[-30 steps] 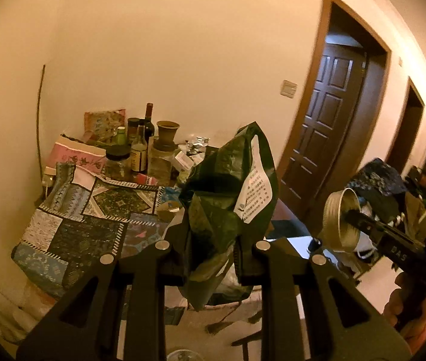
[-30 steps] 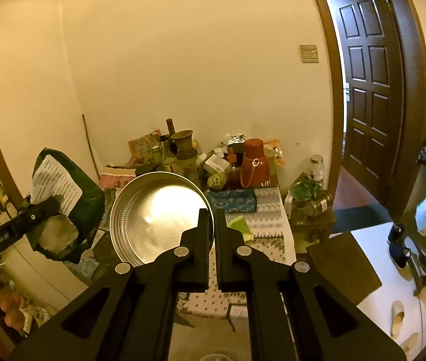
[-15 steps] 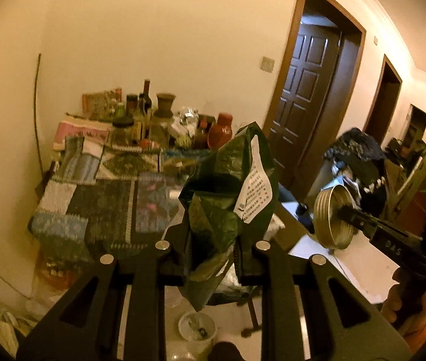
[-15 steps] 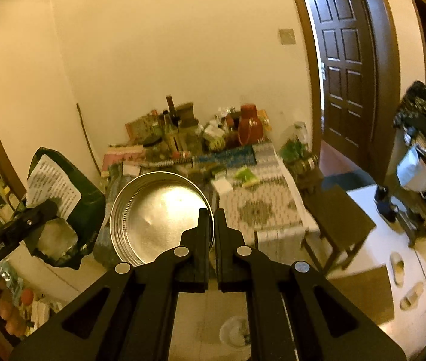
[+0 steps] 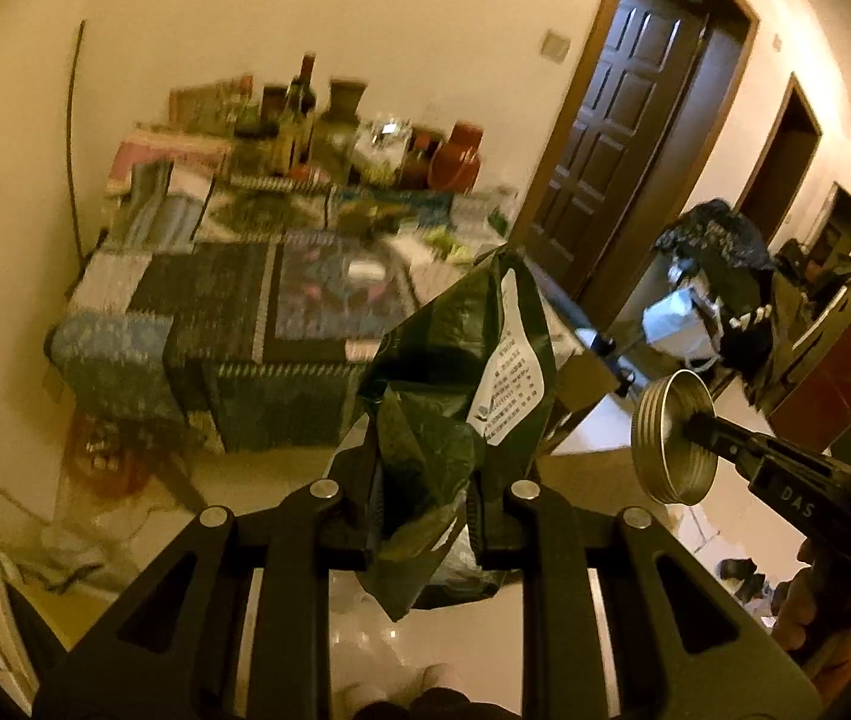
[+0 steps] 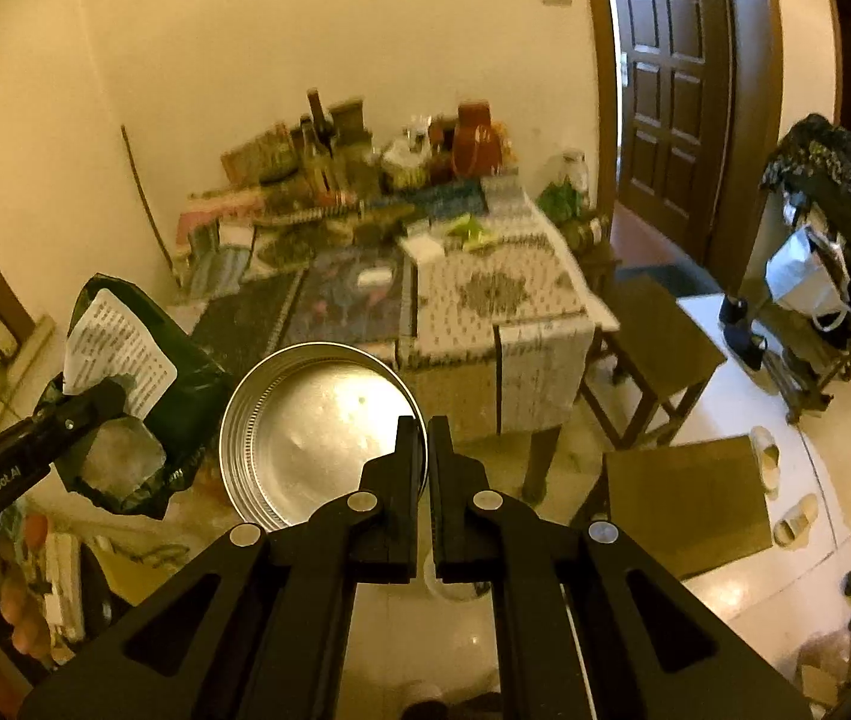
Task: Collect trash
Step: 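Carry the green bag and metal tin down toward the floor bin, then open the left tool over the bin while the right tool releases the metal tin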
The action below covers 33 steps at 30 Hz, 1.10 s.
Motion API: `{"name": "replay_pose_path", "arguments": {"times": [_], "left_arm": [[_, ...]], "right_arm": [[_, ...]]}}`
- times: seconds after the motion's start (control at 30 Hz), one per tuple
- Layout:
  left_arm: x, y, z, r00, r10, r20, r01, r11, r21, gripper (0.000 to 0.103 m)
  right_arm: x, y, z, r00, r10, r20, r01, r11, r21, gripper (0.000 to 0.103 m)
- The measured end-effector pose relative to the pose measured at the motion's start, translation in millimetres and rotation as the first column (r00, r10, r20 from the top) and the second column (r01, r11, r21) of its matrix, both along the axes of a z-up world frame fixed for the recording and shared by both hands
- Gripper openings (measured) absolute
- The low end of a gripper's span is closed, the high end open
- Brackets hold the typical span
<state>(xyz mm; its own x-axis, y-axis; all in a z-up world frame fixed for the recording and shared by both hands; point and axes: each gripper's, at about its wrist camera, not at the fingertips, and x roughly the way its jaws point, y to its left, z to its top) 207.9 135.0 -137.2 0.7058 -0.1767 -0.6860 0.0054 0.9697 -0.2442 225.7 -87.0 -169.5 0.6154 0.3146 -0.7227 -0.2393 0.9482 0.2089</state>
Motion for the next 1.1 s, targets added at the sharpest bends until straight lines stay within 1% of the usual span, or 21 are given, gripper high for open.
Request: {"name": "replay_pose_path", "arguments": {"times": [0.13,0.27,0.33,0.43,0.53,0.67,0.7,0.77,0.8,0.93,1.0,1.03,1.1], "left_arm": [[12.4,-3.5,-36.8,0.996,0.013,-0.085,-0.011,1.000,0.016,0.021],[29.0,-13.1,-79.5,0.986,0.025,-0.163,-0.021,1.000,0.022,0.021],[39.2,-20.4,-107.6,0.979,0.022,-0.203,-0.018,1.000,0.023,0.021],[52.7,-31.3,-147.6,0.967,0.029,-0.253,-0.023,0.999,0.024,0.021],[63.2,-37.9,-189.1,0.955,0.038,-0.294,-0.037,0.999,0.008,0.021],[73.3,-43.8,-246.3,0.934,0.057,-0.353,-0.056,0.998,0.011,0.021],[74.8,-44.6,-264.9,0.926,0.065,-0.371,-0.063,0.998,0.017,0.021],[77.1,-42.8,-289.0,0.915,0.078,-0.395,-0.076,0.997,0.020,0.021],[77.7,-41.3,-306.7,0.907,0.089,-0.412,-0.088,0.996,0.021,0.021],[80.4,-34.3,-353.2,0.882,0.129,-0.453,-0.124,0.991,0.040,0.021],[82.3,-31.3,-372.1,0.873,0.144,-0.466,-0.141,0.989,0.043,0.021],[83.0,-29.2,-382.5,0.868,0.152,-0.473,-0.148,0.988,0.045,0.021],[85.3,-26.2,-401.3,0.859,0.163,-0.485,-0.159,0.986,0.049,0.021]], "right_arm": [[7.2,4.1,-34.7,0.997,0.019,-0.071,-0.019,1.000,-0.004,0.003],[23.8,1.7,-80.2,0.989,0.041,-0.141,-0.044,0.999,-0.022,0.003],[29.6,2.0,-99.4,0.985,0.046,-0.166,-0.052,0.998,-0.037,0.003],[41.2,-3.5,-136.8,0.975,0.050,-0.215,-0.063,0.997,-0.053,0.003],[49.3,-10.8,-176.4,0.966,0.044,-0.254,-0.067,0.994,-0.081,0.003],[60.2,-20.2,-235.6,0.942,0.039,-0.333,-0.071,0.994,-0.084,0.003],[63.0,-21.2,-251.3,0.935,0.040,-0.351,-0.075,0.994,-0.085,0.003],[68.6,-21.3,-277.4,0.924,0.047,-0.380,-0.086,0.993,-0.085,0.003],[71.2,-19.6,-291.3,0.919,0.054,-0.391,-0.093,0.992,-0.082,0.003],[81.5,-7.5,-336.8,0.905,0.088,-0.416,-0.132,0.988,-0.078,0.003],[85.5,4.7,-360.9,0.893,0.128,-0.431,-0.177,0.981,-0.075,0.004],[87.6,10.6,-371.4,0.884,0.147,-0.444,-0.199,0.977,-0.073,0.005],[90.5,22.7,-393.8,0.862,0.167,-0.479,-0.232,0.970,-0.078,0.015]]}}
